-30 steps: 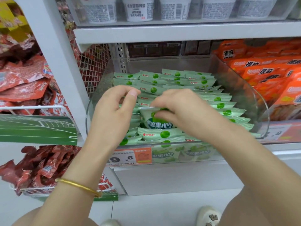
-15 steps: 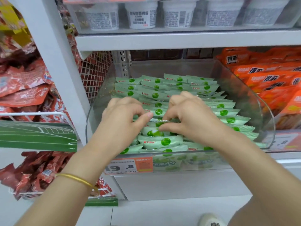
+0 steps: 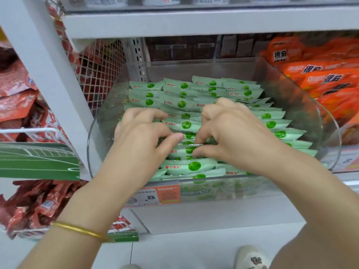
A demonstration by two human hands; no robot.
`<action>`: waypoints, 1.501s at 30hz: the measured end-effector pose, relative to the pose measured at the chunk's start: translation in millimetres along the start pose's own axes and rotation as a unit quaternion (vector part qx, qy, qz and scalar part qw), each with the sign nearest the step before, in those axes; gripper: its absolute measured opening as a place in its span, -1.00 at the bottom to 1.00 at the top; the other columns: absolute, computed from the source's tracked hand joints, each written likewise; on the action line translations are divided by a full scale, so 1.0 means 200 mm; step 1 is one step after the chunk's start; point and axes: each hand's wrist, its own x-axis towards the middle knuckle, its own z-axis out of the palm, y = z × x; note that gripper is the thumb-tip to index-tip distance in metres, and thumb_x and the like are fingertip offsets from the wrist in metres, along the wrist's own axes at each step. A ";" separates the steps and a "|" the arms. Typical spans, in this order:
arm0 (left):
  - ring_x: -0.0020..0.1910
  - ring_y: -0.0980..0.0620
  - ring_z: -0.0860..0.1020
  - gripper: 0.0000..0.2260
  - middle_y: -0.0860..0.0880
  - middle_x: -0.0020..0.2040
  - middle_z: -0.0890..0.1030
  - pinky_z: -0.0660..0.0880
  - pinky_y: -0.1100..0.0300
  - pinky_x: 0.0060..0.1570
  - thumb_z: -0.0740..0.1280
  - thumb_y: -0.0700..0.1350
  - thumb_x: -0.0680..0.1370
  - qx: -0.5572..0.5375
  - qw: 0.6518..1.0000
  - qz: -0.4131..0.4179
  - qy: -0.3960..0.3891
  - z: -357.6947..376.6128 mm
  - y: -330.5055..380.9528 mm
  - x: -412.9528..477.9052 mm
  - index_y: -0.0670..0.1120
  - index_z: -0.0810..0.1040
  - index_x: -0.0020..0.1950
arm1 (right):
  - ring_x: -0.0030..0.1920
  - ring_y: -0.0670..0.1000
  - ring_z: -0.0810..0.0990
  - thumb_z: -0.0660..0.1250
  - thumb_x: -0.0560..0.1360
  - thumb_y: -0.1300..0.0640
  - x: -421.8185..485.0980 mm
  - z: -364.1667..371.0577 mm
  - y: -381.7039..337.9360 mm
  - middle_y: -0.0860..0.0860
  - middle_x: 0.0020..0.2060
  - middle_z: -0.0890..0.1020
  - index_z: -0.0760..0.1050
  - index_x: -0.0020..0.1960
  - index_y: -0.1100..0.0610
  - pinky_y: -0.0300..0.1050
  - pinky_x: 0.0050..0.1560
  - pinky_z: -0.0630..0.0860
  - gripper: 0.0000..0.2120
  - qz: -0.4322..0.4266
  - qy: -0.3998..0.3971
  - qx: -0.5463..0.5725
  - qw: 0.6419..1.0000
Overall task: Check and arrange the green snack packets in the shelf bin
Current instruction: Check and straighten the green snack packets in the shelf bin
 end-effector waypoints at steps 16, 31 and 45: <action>0.37 0.00 0.19 -0.80 0.06 0.34 0.45 0.12 0.10 0.30 0.41 0.08 0.42 0.031 0.998 -0.016 -0.045 -0.03 -0.01 -0.01 -0.01 0.66 -0.30 | -0.08 -0.09 0.14 0.32 0.47 -0.15 0.00 0.04 -0.03 -0.12 -0.27 0.26 0.63 -0.06 -0.04 -0.16 -0.12 0.11 -0.78 -0.007 -0.006 -0.027 1.000; 0.46 0.01 0.08 -0.56 0.01 0.45 0.28 0.02 0.10 0.41 0.37 0.14 0.43 0.020 0.993 -0.053 -0.102 -0.07 -0.04 0.03 0.24 0.44 0.31 | 0.05 0.03 0.36 0.40 0.43 -0.06 0.10 0.08 -0.01 -0.09 -0.13 0.45 0.63 -0.09 -0.02 -0.07 -0.04 0.30 -0.86 -0.014 0.045 -0.016 0.999; 0.45 0.07 0.11 -0.17 0.06 0.45 0.28 0.14 0.06 0.38 0.47 0.02 0.40 -0.075 0.990 -0.085 -0.085 -0.08 0.00 0.02 0.20 0.03 0.50 | -0.17 -0.07 0.55 0.34 0.43 0.05 0.05 0.10 0.02 -0.08 -0.25 0.59 0.60 -0.19 0.07 -0.04 -0.09 0.49 -0.89 0.052 0.267 0.212 0.939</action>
